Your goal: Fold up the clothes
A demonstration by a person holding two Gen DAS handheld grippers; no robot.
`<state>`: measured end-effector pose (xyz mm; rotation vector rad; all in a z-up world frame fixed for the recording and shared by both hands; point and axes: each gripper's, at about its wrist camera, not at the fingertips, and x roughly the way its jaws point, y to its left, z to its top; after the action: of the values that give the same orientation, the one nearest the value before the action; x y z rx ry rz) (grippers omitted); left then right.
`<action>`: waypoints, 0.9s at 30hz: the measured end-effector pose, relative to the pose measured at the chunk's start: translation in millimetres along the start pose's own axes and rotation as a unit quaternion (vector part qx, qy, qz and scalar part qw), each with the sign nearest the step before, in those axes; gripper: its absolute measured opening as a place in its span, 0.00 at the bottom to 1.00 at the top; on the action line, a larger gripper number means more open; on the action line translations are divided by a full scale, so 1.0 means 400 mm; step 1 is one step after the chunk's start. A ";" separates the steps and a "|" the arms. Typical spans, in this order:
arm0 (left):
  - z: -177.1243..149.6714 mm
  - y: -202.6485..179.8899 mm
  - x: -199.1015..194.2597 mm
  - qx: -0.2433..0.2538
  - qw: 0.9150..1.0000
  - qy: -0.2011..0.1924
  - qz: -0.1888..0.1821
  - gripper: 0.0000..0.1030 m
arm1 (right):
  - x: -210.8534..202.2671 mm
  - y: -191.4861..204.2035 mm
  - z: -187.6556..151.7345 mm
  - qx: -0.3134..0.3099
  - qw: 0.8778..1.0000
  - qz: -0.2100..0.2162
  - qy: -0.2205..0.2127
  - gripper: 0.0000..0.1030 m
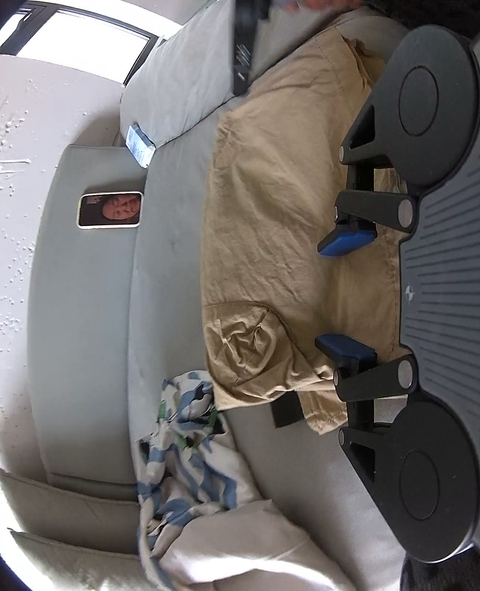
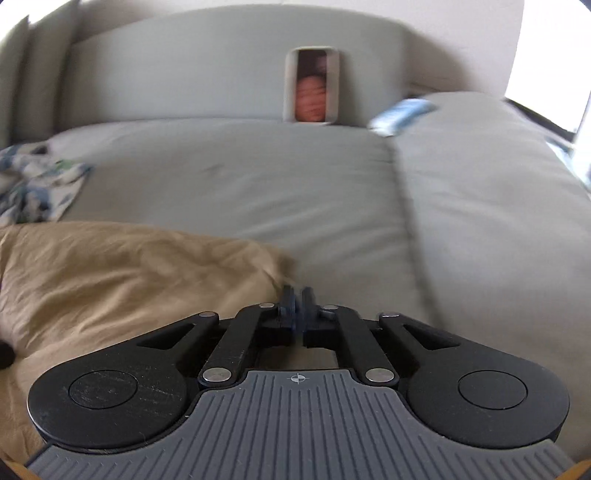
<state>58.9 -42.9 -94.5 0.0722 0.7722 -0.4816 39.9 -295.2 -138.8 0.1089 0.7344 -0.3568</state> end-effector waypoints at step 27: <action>0.067 0.097 0.115 -0.111 0.988 0.002 0.106 0.42 | 0.024 0.118 -0.079 -0.122 0.992 -0.026 -0.023 0.17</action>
<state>122.0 -32.9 -111.0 -0.0516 0.8075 -0.1929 43.1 -246.6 -170.0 -0.1501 0.7312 -0.3162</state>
